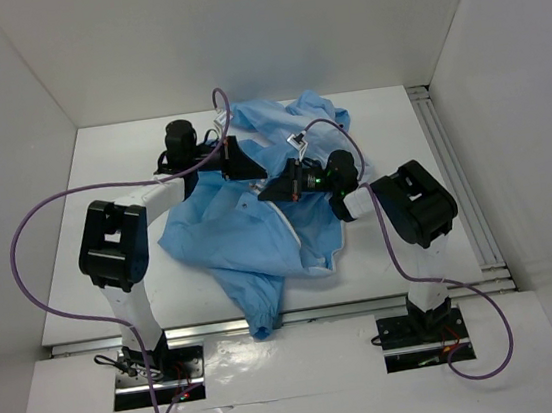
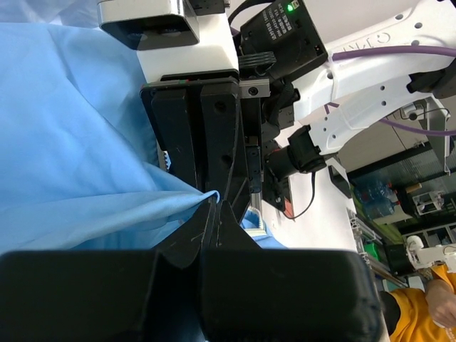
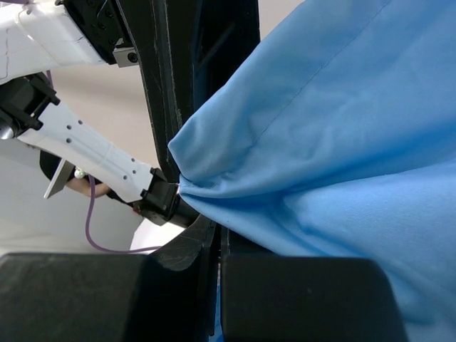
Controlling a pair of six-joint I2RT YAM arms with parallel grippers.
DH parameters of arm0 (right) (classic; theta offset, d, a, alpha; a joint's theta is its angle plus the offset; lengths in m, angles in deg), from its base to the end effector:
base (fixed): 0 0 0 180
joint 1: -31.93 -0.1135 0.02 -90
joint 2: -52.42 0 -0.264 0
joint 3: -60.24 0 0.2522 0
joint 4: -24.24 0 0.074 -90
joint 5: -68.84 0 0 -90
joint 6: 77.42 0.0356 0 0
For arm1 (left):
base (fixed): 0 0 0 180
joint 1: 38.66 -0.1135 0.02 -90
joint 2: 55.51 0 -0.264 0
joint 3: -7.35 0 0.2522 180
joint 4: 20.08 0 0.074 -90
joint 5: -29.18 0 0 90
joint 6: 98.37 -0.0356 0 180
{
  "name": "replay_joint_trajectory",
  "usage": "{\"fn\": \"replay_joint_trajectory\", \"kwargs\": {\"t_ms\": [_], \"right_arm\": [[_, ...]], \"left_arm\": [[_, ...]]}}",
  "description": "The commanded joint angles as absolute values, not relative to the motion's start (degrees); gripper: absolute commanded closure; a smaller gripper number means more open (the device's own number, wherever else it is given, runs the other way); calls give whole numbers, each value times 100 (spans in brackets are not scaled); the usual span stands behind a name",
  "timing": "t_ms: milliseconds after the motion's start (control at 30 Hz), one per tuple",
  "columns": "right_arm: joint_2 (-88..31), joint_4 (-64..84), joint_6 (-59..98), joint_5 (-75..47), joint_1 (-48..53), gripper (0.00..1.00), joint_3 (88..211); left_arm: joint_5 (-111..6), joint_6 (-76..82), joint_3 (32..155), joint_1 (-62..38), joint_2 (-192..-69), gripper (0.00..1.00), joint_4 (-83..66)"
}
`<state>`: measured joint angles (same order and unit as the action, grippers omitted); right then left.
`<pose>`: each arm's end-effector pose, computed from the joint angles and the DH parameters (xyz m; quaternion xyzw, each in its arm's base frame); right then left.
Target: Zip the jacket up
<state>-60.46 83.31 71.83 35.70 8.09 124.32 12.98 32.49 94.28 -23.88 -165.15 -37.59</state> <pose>0.3362 0.1812 0.1836 -0.1767 0.6481 0.6761 0.3028 0.4022 -0.1415 0.2572 0.2612 0.6667 -0.6438 0.2700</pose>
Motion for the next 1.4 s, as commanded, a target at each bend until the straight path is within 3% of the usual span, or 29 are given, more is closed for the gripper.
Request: {"fn": "replay_joint_trajectory", "kwargs": {"t_ms": [0,1367], "right_arm": [[-6060,9432,7200,3650,855,100,12533],[-6113,9775,7543,3755,855,100,12638]], "left_arm": [[1530,3285,9565,-2337,-16475,100,-4148],[1424,2943,9565,-2337,-16528,100,-3717]]}}
